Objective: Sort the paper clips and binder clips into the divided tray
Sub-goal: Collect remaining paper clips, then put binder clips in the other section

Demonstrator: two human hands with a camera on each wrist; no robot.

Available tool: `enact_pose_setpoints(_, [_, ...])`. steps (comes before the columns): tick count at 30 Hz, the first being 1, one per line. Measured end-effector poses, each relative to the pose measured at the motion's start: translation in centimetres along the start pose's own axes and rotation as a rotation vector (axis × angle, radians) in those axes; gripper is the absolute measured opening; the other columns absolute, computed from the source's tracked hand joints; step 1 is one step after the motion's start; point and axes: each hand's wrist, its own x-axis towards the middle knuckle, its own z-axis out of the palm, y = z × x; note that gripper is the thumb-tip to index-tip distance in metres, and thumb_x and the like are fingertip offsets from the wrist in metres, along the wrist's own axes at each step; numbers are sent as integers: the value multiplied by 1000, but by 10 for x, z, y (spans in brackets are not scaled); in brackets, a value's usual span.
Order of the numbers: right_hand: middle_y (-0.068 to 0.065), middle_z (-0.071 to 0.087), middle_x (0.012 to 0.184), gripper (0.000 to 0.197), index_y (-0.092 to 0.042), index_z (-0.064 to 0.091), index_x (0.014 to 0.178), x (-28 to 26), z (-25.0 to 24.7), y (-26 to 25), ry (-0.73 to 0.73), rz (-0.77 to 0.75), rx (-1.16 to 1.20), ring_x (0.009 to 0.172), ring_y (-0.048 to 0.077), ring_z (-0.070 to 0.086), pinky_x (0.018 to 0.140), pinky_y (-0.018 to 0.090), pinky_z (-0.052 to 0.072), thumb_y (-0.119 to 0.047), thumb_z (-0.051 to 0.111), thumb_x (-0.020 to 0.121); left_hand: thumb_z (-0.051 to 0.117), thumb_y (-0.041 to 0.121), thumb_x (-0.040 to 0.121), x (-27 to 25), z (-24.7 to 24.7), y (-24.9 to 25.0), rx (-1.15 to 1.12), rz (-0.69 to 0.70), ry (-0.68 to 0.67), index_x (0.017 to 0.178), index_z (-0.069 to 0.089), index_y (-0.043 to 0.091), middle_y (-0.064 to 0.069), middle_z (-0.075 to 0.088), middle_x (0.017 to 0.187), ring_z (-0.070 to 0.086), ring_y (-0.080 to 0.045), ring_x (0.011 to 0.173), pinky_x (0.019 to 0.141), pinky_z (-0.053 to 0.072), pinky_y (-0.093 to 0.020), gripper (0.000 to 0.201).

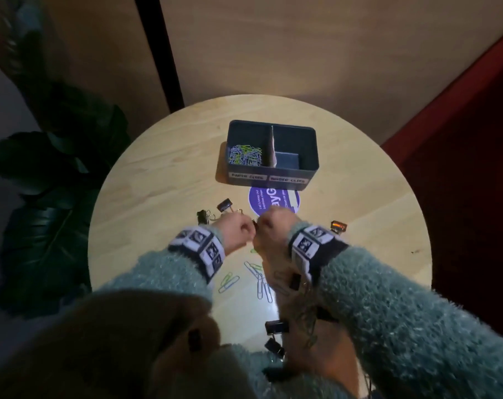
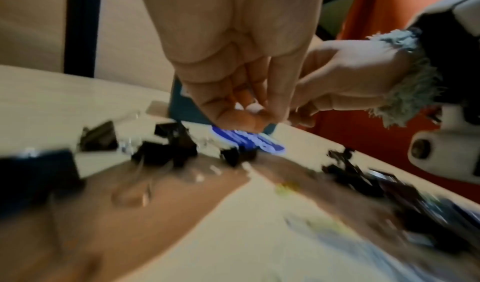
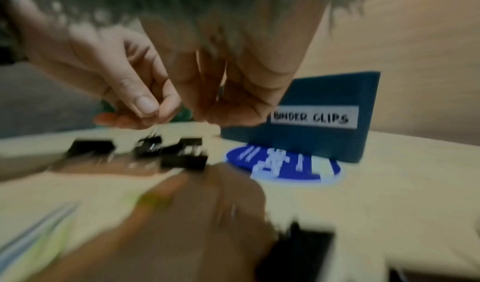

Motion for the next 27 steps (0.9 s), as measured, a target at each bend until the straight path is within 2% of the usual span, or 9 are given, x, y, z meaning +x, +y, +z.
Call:
enact_pose_setpoints(2, [8,62,103,25,-10,65,107,-10,28,-5,-112,19,-164,92,25,58,81,34,50,-18,56,85,52,11,92,-11,28,-2,156,-30,-21,114,62,13,-5,58,119,56,-21,111,94,45,-28,23])
enact_pose_setpoints(4, [8,61,100,26,-10,62,106,-25,49,-6,-107,-62,-252,90,24,53,80,37,50,-20,56,82,49,13,95,-20,50,-4,292,-28,-19,128,50,10,-9,45,133,44,-24,125,106,37,-33,34])
enact_pose_setpoints(9, [5,59,99,28,-15,63,108,-73,75,-11,-10,-121,-183,95,25,53,84,37,46,-24,57,82,45,9,94,-46,75,-13,421,-3,-64,124,50,12,-8,47,127,42,-25,122,103,36,-33,30])
enact_pose_setpoints(12, [1,60,102,27,-21,65,107,-93,76,-7,56,-119,-147,95,22,51,87,37,47,-27,58,82,47,12,92,-59,73,-18,434,-33,22,125,51,19,-3,48,127,42,-22,119,101,41,-36,33])
enact_pose_setpoints(15, [4,55,118,29,-15,58,118,-104,64,19,186,115,-48,111,22,48,102,37,40,-25,53,91,51,10,88,-66,67,-22,360,-240,65,130,43,20,-7,40,134,37,-26,124,99,43,-41,44])
enact_pose_setpoints(18, [8,52,126,37,-14,51,126,-113,59,50,226,456,57,118,25,45,104,38,39,-27,52,91,53,9,87,-74,73,-17,313,-341,22,132,39,16,-11,35,137,35,-29,127,100,41,-41,48])
enact_pose_setpoints(22, [7,55,125,35,-19,54,127,-115,66,55,139,448,50,116,27,45,98,39,40,-28,48,94,49,0,87,-84,92,-2,246,-224,-58,125,46,12,-9,44,127,49,-25,114,96,46,-36,39])
enact_pose_setpoints(25, [1,54,134,40,-26,50,133,-114,67,51,228,374,152,118,24,44,101,38,37,-15,46,95,48,4,89,-87,100,3,318,-125,-34,123,49,14,-6,48,125,49,-23,113,97,46,-37,36])
enact_pose_setpoints(27, [0,52,137,41,-25,52,132,-117,65,53,318,450,230,124,23,42,106,39,34,-12,49,93,50,8,90,-85,105,7,337,-2,50,132,43,19,-3,44,134,42,-20,123,104,41,-37,45])
